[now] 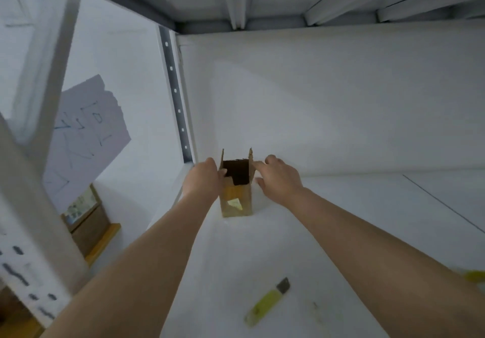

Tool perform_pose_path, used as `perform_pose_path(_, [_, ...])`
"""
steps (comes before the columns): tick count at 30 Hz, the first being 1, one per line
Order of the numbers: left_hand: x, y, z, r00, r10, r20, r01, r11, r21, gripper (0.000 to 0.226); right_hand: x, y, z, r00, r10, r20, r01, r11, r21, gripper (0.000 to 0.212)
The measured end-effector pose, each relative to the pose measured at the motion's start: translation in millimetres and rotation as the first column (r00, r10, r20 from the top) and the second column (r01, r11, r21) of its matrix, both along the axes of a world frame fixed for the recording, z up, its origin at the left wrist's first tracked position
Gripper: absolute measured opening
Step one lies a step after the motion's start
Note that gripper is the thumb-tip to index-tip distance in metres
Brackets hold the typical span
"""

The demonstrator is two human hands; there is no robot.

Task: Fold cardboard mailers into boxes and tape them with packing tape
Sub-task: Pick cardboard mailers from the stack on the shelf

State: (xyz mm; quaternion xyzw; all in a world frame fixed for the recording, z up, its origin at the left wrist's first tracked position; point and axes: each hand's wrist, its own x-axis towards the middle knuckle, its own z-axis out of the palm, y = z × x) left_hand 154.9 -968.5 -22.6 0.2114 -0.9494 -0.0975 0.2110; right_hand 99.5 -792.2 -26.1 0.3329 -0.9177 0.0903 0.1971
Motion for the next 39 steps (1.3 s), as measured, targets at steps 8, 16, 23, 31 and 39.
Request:
perform_pose_path(8, [17, 72, 102, 0.974, -0.215, 0.077, 0.227, 0.888, -0.399, 0.027, 35, 41, 107, 0.993, -0.092, -0.075, 0.098, 0.991, 0.086, 0.035])
perform_pose_path(16, [29, 185, 102, 0.797, -0.571, 0.197, 0.594, 0.681, -0.429, 0.030, 79, 151, 98, 0.948, -0.318, -0.014, 0.317, 0.941, 0.115, 0.034])
perform_pose_path(23, [33, 310, 98, 0.629, -0.748, 0.213, 0.747, 0.505, -0.431, 0.033, 118, 291, 86, 0.833, -0.552, 0.036, 0.541, 0.827, 0.156, 0.035])
perform_pose_path(31, [38, 494, 102, 0.470, -0.846, 0.250, 0.842, 0.345, -0.416, 0.033, 156, 472, 93, 0.723, -0.691, 0.006, 0.677, 0.710, 0.195, 0.035])
perform_pose_path(39, [44, 657, 107, 0.338, -0.918, 0.207, 0.915, 0.270, -0.300, 0.032, 186, 643, 94, 0.595, -0.802, 0.046, 0.776, 0.589, 0.224, 0.033])
